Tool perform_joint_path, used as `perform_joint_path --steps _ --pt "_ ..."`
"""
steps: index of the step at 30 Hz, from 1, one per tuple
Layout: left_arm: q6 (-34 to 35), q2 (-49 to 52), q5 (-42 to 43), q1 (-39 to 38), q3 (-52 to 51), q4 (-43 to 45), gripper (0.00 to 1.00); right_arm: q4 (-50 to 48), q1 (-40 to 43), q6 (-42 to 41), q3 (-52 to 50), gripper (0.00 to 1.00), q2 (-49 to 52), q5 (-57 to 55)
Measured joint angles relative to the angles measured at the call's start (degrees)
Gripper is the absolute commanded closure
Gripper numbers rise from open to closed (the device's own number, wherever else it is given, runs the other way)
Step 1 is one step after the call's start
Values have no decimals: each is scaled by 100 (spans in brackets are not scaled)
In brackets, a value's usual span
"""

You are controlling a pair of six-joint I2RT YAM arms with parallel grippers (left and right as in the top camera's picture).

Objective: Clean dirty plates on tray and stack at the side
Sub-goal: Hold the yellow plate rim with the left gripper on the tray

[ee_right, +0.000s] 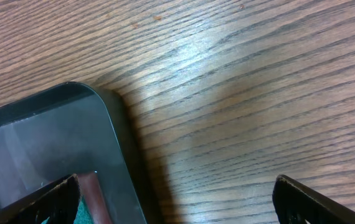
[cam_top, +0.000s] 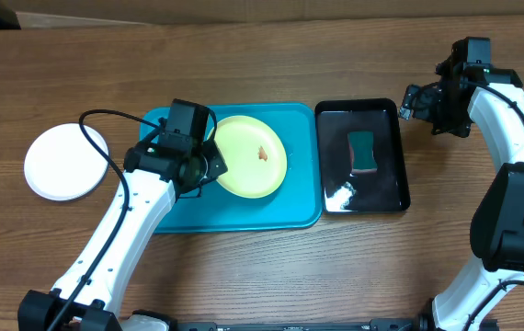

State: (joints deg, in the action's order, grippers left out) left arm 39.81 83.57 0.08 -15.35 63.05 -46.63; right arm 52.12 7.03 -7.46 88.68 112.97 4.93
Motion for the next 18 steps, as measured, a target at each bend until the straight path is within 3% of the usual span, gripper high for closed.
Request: perform_joint_path --steps 11,18 --pt "529 0 -52 -31 -579 581 96 2 0 2 0 0 0 -2" --pt "619 0 -11 -31 -1366 1416 96 2 0 -2 0 0 0 -2"
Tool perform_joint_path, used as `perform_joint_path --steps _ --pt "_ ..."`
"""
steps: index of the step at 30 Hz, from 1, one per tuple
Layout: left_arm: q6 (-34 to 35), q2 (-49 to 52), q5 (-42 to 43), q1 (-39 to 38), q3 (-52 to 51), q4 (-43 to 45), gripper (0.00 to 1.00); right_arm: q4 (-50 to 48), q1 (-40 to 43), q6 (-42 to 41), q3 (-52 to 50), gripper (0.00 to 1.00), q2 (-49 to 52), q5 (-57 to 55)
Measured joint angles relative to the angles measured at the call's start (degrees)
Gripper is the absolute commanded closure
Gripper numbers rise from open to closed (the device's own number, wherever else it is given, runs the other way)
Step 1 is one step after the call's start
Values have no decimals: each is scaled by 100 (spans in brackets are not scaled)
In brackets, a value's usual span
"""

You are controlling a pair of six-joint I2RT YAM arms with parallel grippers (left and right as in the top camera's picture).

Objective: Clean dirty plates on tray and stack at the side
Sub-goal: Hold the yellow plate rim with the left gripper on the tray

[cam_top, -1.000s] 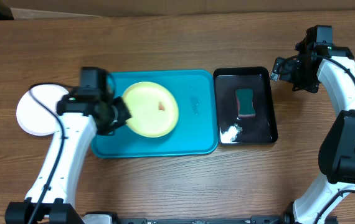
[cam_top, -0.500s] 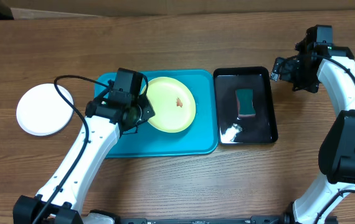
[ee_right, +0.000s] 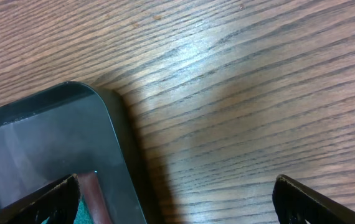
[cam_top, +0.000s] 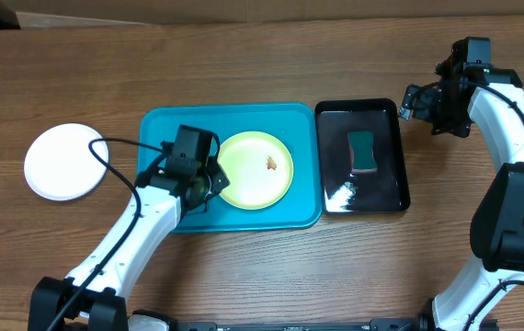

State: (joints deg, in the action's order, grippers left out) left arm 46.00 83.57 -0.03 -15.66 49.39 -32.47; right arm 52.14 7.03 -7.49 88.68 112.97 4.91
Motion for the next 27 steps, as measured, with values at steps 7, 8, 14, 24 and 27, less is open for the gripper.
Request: perform_joint_path --steps 7,8,14,24,27 --pt "-138 0 120 0 -227 514 72 -2 0 0 0 0 0 0" --pt "-229 0 181 0 -199 487 67 -2 -2 0 0 0 0 0" --pt "-841 7 354 96 785 -741 53 -2 0 0 0 0 0 2" --pt "-1954 483 323 114 2717 -2229 48 -2 0 0 0 0 0 0" --pt "-2098 1056 321 114 2715 -2288 51 -4 0 0 0 0 0 0"
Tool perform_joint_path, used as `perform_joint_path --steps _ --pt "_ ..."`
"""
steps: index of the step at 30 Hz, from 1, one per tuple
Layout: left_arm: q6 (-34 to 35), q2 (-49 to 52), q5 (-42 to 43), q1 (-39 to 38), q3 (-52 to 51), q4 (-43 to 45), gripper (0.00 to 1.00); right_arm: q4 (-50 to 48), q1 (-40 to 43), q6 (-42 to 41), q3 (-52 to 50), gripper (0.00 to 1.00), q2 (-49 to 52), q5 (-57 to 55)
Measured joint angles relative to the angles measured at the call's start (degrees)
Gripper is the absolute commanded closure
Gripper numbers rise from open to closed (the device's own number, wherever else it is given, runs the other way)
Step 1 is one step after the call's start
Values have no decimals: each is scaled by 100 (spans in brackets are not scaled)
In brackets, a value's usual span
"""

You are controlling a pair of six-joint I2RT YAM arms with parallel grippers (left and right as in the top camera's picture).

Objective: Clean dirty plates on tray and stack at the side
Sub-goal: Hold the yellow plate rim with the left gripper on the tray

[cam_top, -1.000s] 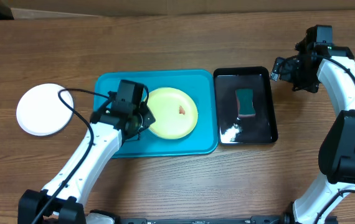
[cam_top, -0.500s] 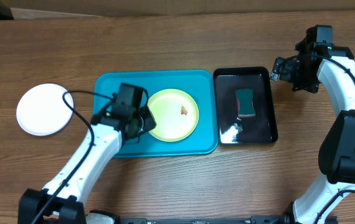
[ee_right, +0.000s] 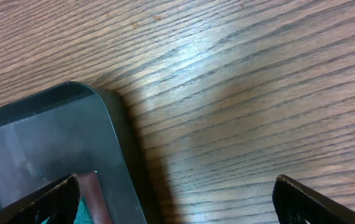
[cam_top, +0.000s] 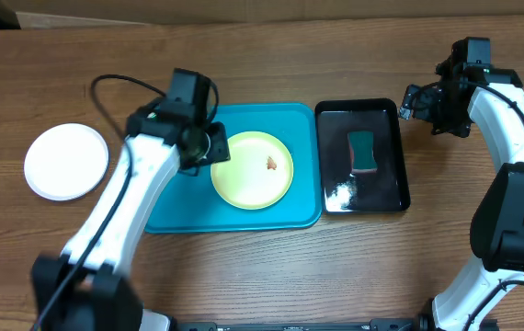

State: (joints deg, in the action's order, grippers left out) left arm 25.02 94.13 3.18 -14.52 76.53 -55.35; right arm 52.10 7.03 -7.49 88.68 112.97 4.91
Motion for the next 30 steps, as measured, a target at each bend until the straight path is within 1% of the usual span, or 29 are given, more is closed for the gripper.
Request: perform_joint_path --steps 1,2,4,9,10,11,13,14,25,29,30 --pt "-24 192 -2 0 0 0 55 4 0 2 0 0 0 0" --pt "-68 391 -4 0 0 2 55 0 0 4 0 0 0 0" --pt "-129 778 -15 0 -7 7 54 2 0 0 0 0 0 0" --pt "-149 1390 -24 0 -11 138 54 2 0 0 0 0 0 2" --pt "-149 1419 -24 0 -11 149 55 0 0 2 0 0 0 0" --pt "-151 1491 -26 0 -11 173 57 2 0 2 0 0 0 0" --pt "-155 1598 -28 0 -11 214 67 4 0 2 0 0 0 0" --pt "-164 1628 -33 0 -11 223 69 2 -2 4 0 0 0 0" --pt "-188 1641 -44 0 -22 267 69 0 0 4 0 0 0 0" --pt "-188 1641 -85 0 -103 308 70 4 0 -2 0 0 0 2" --pt "-188 1641 -105 0 -136 315 72 2 -2 0 0 0 0 0"
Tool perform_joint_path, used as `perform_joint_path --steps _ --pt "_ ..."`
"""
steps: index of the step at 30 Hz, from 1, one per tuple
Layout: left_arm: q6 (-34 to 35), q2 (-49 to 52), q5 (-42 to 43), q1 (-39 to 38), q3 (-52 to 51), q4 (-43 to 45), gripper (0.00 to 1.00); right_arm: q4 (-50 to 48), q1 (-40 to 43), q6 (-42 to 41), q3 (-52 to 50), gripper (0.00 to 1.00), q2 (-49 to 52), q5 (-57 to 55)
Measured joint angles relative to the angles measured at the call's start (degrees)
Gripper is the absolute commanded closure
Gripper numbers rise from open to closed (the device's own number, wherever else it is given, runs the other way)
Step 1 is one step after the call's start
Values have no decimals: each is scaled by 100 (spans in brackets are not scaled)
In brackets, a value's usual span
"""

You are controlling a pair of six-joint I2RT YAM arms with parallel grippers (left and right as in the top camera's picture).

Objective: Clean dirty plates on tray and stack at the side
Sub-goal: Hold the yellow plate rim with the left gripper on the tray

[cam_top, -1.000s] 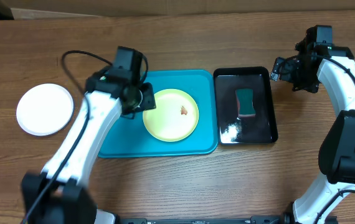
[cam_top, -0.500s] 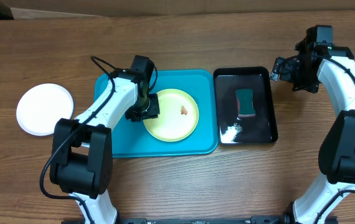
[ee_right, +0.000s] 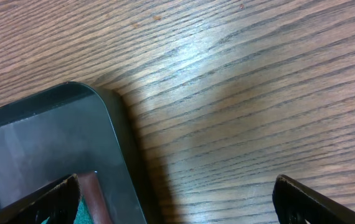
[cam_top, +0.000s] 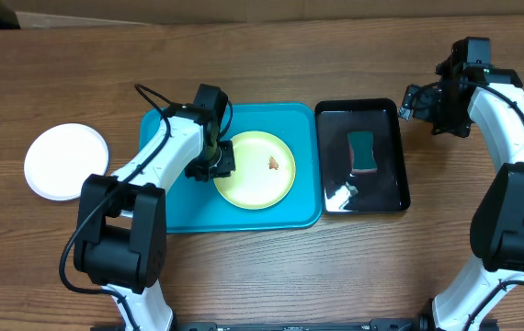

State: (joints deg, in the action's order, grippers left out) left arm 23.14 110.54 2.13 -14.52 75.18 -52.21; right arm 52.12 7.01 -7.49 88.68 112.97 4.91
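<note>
A yellow-green plate (cam_top: 255,175) with a small orange food scrap (cam_top: 273,164) lies flat on the teal tray (cam_top: 244,217). My left gripper (cam_top: 218,164) sits over the plate's left rim; its fingers are lost in the dark wrist, so its hold cannot be read. A clean white plate (cam_top: 66,162) rests on the table left of the tray. My right gripper (cam_top: 416,99) hovers by the far right corner of the black tray (cam_top: 393,188), which holds a green sponge (cam_top: 362,150). In the right wrist view the right gripper (ee_right: 176,200) stands open and empty over that corner (ee_right: 53,143).
The black tray sits right beside the teal tray and shows wet glints. A cardboard edge (cam_top: 244,7) runs along the back of the wooden table. My left arm's cable loops above the teal tray's left end.
My left gripper shifted from the plate's upper-left edge down onto its left rim, and the arm's elbow swung inward. The plate, sponge and right arm stayed put.
At first my left gripper had the yellow-green plate raised and tilted over the tray. Then the plate lay flat, lower on the tray, with the gripper at its left. The left arm then stood at the plate's upper left, now on its left rim. The right arm never moved.
</note>
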Motion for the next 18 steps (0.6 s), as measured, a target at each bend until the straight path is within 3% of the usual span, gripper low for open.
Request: perform_joint_path --steps 4,18 --pt "-11 2 -48 0 -136 66 79 0 2 2 0 0 0 0" --pt "-24 11 -68 94 -175 236 76 0 2 2 0 0 0 0"
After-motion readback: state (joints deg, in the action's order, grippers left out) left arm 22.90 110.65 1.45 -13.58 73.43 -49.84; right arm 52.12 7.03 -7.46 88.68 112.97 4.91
